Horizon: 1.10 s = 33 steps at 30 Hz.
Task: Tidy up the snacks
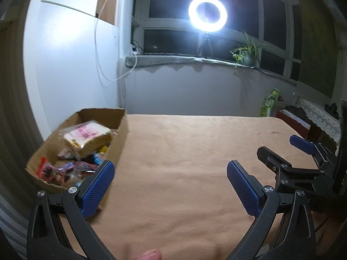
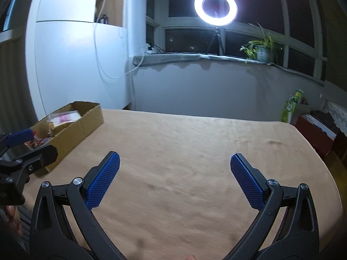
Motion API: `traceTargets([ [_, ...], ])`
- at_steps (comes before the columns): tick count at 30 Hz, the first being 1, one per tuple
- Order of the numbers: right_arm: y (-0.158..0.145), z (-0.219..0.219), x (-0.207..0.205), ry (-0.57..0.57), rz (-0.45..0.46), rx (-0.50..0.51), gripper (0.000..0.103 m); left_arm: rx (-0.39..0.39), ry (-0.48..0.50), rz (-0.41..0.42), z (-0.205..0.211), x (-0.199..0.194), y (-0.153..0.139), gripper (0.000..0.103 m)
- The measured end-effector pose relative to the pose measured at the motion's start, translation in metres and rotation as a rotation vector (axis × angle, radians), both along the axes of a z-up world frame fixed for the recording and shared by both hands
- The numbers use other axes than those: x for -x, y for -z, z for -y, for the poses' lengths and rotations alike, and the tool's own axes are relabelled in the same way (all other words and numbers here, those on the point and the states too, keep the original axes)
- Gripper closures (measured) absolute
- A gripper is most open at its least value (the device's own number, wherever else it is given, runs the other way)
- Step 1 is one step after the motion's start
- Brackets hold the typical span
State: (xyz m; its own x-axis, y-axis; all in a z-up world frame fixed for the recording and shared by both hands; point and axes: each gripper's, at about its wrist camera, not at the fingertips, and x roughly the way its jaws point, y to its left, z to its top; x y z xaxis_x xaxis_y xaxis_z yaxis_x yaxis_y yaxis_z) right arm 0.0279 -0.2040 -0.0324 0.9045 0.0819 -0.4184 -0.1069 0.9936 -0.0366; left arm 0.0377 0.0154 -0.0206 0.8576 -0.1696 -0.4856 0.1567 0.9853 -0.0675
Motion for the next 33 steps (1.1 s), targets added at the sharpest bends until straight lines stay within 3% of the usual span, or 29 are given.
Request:
traceTargets([
  [4,0.0,0.007,0.002,0.01,-0.003,-0.012,0.0,0.021,0.005,-0.022,0.005,0.0,0.004,0.0],
  [17,0.002,0.001,0.007,-0.011,-0.009,-0.004,0.0,-0.072,-0.075,-0.014,0.009,0.009,0.008,0.0],
  [33,0.002,0.0,0.008,-0.015,-0.01,-0.002,0.0,-0.074,-0.077,-0.024,0.01,0.01,0.01,0.0],
])
